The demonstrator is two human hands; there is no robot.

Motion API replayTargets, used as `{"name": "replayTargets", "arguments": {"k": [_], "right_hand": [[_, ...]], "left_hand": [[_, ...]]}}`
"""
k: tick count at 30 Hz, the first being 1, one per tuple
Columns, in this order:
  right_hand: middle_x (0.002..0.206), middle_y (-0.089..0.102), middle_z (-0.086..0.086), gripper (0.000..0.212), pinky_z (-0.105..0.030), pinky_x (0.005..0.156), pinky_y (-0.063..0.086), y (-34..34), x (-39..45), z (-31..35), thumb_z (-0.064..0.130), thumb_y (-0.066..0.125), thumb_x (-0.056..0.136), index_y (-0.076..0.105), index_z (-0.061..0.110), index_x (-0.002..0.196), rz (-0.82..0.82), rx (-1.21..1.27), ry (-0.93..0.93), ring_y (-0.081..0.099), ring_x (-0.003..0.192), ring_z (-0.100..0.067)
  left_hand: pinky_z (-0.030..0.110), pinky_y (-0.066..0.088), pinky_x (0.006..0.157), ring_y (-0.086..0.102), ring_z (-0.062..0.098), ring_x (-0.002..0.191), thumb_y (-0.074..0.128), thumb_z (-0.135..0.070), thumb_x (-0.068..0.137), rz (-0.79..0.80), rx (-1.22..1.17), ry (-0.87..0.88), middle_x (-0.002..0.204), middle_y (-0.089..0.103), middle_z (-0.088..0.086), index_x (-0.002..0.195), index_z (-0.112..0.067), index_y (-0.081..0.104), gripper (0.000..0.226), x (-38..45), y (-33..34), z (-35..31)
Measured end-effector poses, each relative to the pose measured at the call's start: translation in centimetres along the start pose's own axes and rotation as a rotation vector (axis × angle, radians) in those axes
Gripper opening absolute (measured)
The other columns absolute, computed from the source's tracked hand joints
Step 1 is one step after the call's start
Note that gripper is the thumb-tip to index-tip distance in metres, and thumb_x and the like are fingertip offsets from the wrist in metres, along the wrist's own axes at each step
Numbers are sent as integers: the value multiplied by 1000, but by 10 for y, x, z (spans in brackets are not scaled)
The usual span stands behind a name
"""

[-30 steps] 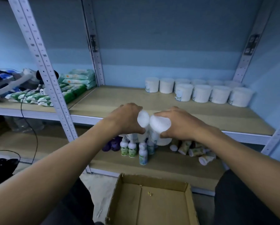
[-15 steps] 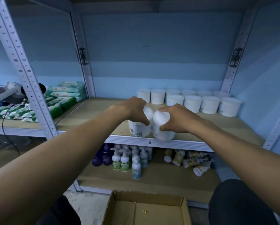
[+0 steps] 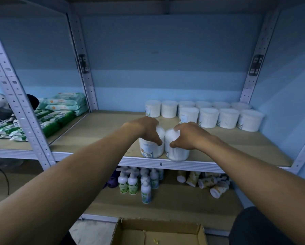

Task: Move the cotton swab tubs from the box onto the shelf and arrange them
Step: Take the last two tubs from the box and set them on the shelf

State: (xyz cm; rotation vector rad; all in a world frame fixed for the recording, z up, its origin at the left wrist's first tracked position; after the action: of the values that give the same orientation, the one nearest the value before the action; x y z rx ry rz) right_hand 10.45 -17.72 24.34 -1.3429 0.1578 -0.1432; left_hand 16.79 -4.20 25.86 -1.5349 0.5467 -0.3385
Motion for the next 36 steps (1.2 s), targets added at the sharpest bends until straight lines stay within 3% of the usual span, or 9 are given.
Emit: {"name": "replayTargets", "arguments": {"k": [8, 12, 15, 18, 20, 24, 30, 36], "right_hand": [[143, 37, -7, 79, -39, 90, 51, 3, 10, -3, 56, 77, 75, 47, 25, 142, 12, -18, 17, 56, 115, -27], [145, 38, -3, 91, -38, 92, 49, 1, 6, -3, 46, 85, 71, 40, 31, 149, 1, -62, -51, 51, 125, -27], [144, 46, -5, 76, -37, 92, 50, -2, 0, 1, 24, 80, 80, 45, 28, 147, -61, -130, -122, 51, 127, -26], [133, 57, -9, 51, -40, 86, 53, -2, -5, 7, 8, 69, 86, 58, 20, 135, -110, -205, -160, 59, 115, -31], [123, 62, -12, 42, -44, 82, 55, 1, -5, 10, 4, 67, 85, 64, 16, 125, -136, -257, -184, 62, 108, -33], [115, 66, -12, 39, -41, 77, 56, 2, -3, 14, 5, 72, 82, 68, 16, 119, -174, -291, -199, 64, 101, -34], [109, 65, -11, 34, -34, 67, 47, 5, 6, 17, 8, 70, 85, 68, 19, 118, -215, -324, -214, 64, 97, -33], [115, 63, -12, 38, -36, 72, 49, 6, 22, 19, 4, 65, 88, 66, 17, 124, -227, -318, -203, 63, 103, -33]], "left_hand": [[38, 45, 103, 48, 23, 130, 73, -49, 78, 30, -12, 2, 149, 45, 2, 149, -22, 38, 83, 12, 5, 7], [37, 42, 107, 42, 22, 137, 77, -46, 76, 5, -20, 19, 155, 37, -1, 153, -27, 32, 91, 11, 3, 11], [35, 43, 105, 45, 22, 133, 80, -48, 73, -65, 1, 43, 147, 45, 0, 146, -23, 44, 86, 7, -1, 8], [38, 49, 98, 55, 23, 120, 82, -51, 70, -126, 73, 68, 131, 60, 1, 133, -20, 59, 74, 4, 1, 1], [37, 50, 96, 56, 23, 119, 82, -45, 73, -128, 102, 77, 130, 60, 2, 133, -21, 59, 69, 4, 5, -2], [35, 47, 97, 54, 27, 123, 79, -31, 81, -153, 128, 71, 137, 53, 7, 140, -22, 53, 65, 3, 7, -2], [36, 47, 95, 56, 30, 121, 79, -30, 81, -178, 155, 67, 133, 56, 9, 136, -25, 58, 60, 14, 10, 6], [35, 46, 90, 56, 28, 121, 78, -33, 81, -221, 160, 71, 131, 59, 6, 139, -30, 54, 63, 32, 12, 16]]}}
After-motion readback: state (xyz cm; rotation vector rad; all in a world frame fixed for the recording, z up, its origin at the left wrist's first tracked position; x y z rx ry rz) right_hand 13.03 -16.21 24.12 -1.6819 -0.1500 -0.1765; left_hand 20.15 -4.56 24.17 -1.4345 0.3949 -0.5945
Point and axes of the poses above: each hand's wrist, its own x-axis towards the middle knuckle, its own y-axis out of the palm, z = x × y, the point moved 6 cm from there along x, towards the middle knuckle
